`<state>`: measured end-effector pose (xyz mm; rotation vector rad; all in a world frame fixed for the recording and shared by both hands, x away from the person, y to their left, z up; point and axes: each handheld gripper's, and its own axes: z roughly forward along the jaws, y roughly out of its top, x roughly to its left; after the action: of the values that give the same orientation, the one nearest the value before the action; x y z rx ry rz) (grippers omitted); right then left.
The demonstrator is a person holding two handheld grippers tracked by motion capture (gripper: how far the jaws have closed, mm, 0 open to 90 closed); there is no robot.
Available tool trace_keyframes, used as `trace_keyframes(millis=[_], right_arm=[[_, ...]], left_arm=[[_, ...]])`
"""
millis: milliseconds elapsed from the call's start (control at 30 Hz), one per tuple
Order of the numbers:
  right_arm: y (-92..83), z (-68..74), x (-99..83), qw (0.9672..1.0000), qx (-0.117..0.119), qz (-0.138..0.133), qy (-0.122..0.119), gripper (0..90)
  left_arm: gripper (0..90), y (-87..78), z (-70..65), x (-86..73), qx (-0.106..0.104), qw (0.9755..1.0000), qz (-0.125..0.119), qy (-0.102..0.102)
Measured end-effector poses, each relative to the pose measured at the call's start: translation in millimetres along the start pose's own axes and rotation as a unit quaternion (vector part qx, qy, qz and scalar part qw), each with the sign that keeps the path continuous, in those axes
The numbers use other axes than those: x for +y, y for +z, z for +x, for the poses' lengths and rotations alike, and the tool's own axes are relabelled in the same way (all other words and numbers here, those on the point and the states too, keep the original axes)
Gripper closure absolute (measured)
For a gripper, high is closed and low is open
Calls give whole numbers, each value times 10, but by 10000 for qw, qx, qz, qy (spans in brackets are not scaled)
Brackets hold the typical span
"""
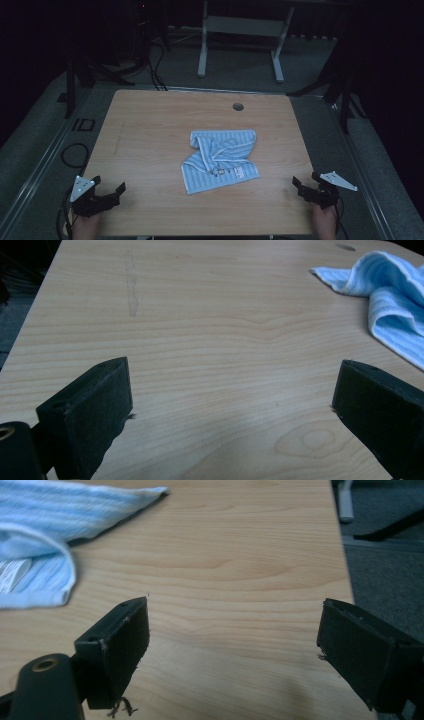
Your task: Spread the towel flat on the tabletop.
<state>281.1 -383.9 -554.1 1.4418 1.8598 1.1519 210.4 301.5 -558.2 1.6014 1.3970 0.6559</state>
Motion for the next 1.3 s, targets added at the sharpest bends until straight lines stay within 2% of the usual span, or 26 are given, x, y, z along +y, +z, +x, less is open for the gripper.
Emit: trace_keyframes(millis=[67,100,133,200,267,333,367,400,433,533,600,667,733,800,867,933,967,1000,1067,1133,1200,1267,1300], right_arm=[[2,-18,0,9999,27,14,107,133],[6,-22,1,9999,29,43,130,134],[6,-22,1,9999,29,43,130,134],[14,-10,4,9998,133,127,73,133],[25,3,6,9995,220,222,-18,132],[24,12,5,9993,272,220,-94,132],[24,12,5,9993,272,220,-94,128],[47,24,10,9985,348,389,-189,123],[53,25,13,9982,368,431,-188,123],[56,29,17,9973,427,536,-259,124],[44,36,21,9969,465,555,-298,129],[34,51,40,9960,487,634,-395,129],[16,79,77,9947,562,684,-525,131],[15,115,124,9912,724,881,-665,132],[26,153,162,9852,916,1133,-899,133],[20,207,190,9832,811,1241,-1068,133],[24,222,206,9811,869,1321,-1112,133],[30,238,219,9795,928,1375,-1142,133],[50,263,241,9762,1040,1494,-1183,139],[93,278,266,9708,1154,1704,-1229,188],[135,307,283,9655,1236,1870,-1322,187],[186,346,298,9581,1279,2108,-1459,188],[202,376,304,9555,1235,2158,-1588,187]], left_arm=[[26,-1,12,-2,-65,9999,87,-14],[26,10,11,-2,-52,9997,225,8],[25,10,11,-2,-52,9997,225,8],[26,30,-12,8,27,9984,523,230],[25,8,-64,39,262,9968,598,467],[25,8,-64,39,262,9968,598,467],[25,12,-100,58,123,9930,927,722],[25,31,-100,50,33,9913,1079,757],[25,49,-102,40,-83,9896,1221,751],[25,79,-126,34,-311,9860,1433,789],[25,87,-156,52,-395,9856,1453,775],[25,100,-195,82,-504,9838,1504,838],[25,111,-243,123,-490,9811,1584,997],[25,128,-277,170,-466,9794,1649,1072],[25,162,-305,212,-597,9786,1704,989],[25,206,-346,247,-639,9774,1766,973],[25,233,-373,259,-626,9765,1791,1020],[25,264,-405,272,-594,9749,1860,1071],[32,330,-467,300,-730,9708,2050,1010],[37,388,-542,333,-872,9663,2191,1035],[37,441,-634,362,-954,9619,2303,1122],[36,500,-719,390,-1010,9590,2377,1170],[36,527,-763,404,-1013,9580,2396,1208]])
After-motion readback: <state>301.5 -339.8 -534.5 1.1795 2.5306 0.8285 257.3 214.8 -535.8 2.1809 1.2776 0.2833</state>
